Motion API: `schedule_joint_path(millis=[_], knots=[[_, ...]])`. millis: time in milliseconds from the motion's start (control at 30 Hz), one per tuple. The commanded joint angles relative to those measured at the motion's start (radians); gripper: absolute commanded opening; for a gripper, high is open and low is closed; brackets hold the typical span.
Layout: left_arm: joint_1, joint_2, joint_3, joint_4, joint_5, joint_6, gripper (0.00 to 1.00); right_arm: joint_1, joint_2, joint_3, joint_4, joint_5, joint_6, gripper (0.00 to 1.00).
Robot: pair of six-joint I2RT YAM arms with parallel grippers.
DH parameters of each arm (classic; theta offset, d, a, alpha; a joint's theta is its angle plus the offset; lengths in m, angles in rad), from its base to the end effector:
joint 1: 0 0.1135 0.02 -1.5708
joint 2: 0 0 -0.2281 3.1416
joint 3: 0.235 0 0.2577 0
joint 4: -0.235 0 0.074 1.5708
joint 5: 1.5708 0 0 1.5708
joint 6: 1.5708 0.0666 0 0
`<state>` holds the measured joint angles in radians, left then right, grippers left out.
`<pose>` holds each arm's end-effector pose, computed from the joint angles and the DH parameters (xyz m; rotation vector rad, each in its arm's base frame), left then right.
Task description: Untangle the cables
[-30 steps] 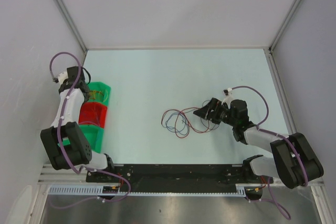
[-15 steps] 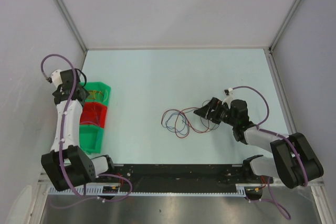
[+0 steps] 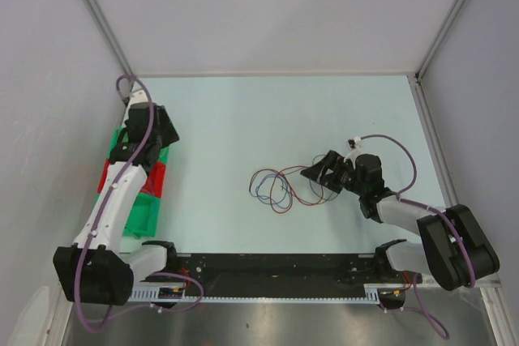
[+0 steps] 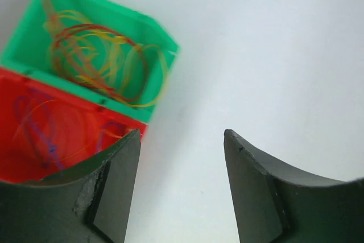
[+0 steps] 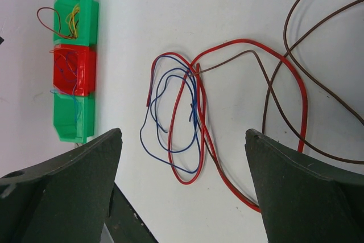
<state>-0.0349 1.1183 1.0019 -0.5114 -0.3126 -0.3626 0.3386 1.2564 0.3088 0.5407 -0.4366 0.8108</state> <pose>0.2879 0.0104 0.2684 -0.5233 2.1020 0.1162 0.2433 0.1155 0.1088 0.1942 2.1240 1.1478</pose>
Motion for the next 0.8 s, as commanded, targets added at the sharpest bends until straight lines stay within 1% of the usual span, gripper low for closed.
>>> schedule_joint_path(millis=[0, 33, 67, 133, 167, 233, 267, 333, 367, 467, 600, 667, 700, 767], knots=[[-0.164, 0.03, 0.009, 0.037, 0.075, 0.08, 0.66, 0.007, -0.011, 0.013, 0.015, 0.019, -0.002, 0.94], [-0.195, 0.038, 0.009, 0.037, 0.081, 0.097, 0.66, 0.005, -0.012, 0.013, 0.015, 0.019, -0.001, 0.94], [-0.254, 0.047, 0.01, 0.036, 0.083, 0.1, 0.66, 0.007, -0.014, 0.013, 0.015, 0.019, -0.004, 0.93], [-0.316, 0.072, 0.02, 0.014, 0.075, 0.093, 0.66, 0.005, -0.015, 0.013, 0.015, 0.018, -0.005, 0.94], [-0.376, 0.081, 0.021, 0.008, 0.073, 0.084, 0.65, 0.005, -0.015, 0.013, 0.015, 0.018, -0.007, 0.94], [-0.433, 0.103, 0.017, -0.006, 0.075, 0.027, 0.65, 0.005, -0.014, 0.013, 0.016, 0.015, -0.005, 0.94], [-0.489, 0.112, 0.012, -0.007, 0.082, 0.005, 0.65, 0.007, -0.014, 0.013, 0.016, 0.013, -0.007, 0.94], [-0.548, 0.126, 0.001, -0.01, 0.09, -0.059, 0.65, 0.005, -0.012, 0.013, 0.019, 0.009, -0.01, 0.94], [-0.598, 0.139, 0.0, -0.012, 0.101, -0.082, 0.65, 0.005, -0.012, 0.013, 0.019, 0.007, -0.01, 0.94], [-0.663, 0.161, -0.003, -0.019, 0.151, -0.168, 0.65, 0.005, -0.009, 0.012, 0.024, 0.001, -0.012, 0.94], [-0.709, 0.172, -0.031, -0.001, 0.214, -0.284, 0.66, 0.005, -0.006, 0.012, 0.03, -0.007, -0.012, 0.93], [-0.737, 0.176, -0.037, -0.009, 0.213, -0.321, 0.67, 0.005, -0.008, 0.012, 0.031, -0.008, -0.015, 0.94], [-0.743, 0.179, -0.049, -0.016, 0.213, -0.367, 0.67, 0.005, -0.008, 0.012, 0.031, -0.01, -0.015, 0.94], [-0.757, 0.178, -0.095, 0.007, 0.234, -0.406, 0.67, 0.005, -0.008, 0.012, 0.031, -0.013, -0.015, 0.94]])
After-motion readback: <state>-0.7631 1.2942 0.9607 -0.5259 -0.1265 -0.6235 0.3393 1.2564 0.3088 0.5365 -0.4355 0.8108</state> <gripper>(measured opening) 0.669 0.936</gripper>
